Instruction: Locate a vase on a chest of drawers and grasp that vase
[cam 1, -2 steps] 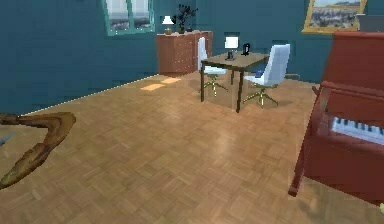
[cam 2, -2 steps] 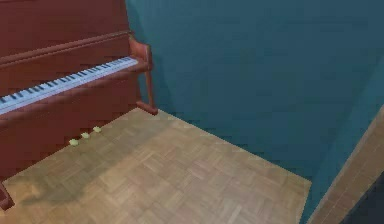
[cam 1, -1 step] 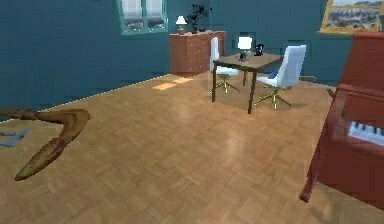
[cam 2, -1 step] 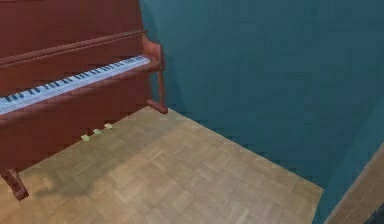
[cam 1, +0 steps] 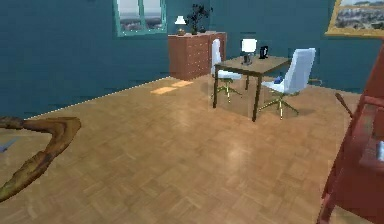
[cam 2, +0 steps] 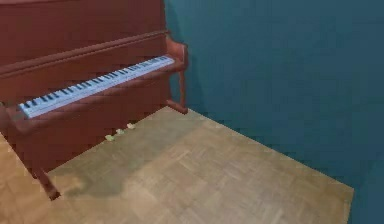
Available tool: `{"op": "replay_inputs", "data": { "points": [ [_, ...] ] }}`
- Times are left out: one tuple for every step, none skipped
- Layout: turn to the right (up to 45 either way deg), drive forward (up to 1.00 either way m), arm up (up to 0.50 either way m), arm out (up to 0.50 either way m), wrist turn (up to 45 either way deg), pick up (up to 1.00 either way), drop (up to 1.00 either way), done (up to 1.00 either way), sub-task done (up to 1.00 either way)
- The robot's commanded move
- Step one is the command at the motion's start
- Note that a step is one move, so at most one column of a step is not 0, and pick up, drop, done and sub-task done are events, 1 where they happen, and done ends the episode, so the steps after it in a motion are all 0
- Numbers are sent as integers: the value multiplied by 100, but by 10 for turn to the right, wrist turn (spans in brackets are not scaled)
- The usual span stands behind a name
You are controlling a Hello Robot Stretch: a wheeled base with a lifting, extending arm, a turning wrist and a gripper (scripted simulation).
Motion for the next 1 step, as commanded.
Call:
{"op": "replay_inputs", "data": {
  "points": [
    [0,100,0,0,0,0,0,0,0]
  ]
}}
